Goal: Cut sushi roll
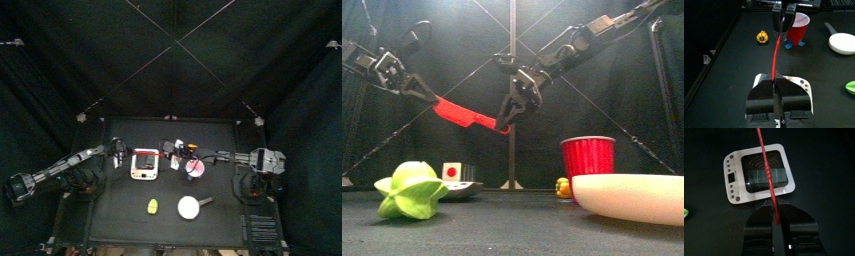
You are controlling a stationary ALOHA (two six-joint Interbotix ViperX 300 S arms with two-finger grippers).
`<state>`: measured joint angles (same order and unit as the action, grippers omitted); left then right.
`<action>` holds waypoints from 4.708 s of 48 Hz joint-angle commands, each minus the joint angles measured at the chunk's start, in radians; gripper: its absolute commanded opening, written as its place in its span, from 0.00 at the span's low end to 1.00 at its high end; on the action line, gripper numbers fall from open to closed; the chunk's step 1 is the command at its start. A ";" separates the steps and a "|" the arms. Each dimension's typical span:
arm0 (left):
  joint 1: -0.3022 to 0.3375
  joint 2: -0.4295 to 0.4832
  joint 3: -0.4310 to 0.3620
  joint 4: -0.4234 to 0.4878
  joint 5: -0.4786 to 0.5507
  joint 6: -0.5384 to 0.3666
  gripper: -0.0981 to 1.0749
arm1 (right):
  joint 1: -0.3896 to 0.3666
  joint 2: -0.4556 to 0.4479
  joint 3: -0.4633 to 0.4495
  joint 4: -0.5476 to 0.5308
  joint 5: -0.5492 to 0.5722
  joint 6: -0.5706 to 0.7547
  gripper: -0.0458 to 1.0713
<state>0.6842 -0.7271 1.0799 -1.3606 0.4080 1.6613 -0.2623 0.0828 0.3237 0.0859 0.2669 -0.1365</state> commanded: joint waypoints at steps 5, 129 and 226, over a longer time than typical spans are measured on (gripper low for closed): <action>-0.006 0.002 -0.003 -0.006 -0.015 0.000 0.28 | 0.006 -0.023 -0.028 0.006 0.008 0.003 0.35; 0.005 0.443 -0.063 -0.026 -0.202 0.000 0.28 | -0.005 0.043 0.077 0.035 -0.021 0.006 0.35; 0.021 0.561 -0.129 -0.038 -0.207 -0.003 0.28 | -0.060 0.121 -0.006 0.054 -0.015 0.008 0.35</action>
<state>0.6949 -0.1565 0.9863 -1.3913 0.2086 1.6674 -0.3252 0.2301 0.3513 0.1350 0.2623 -0.1319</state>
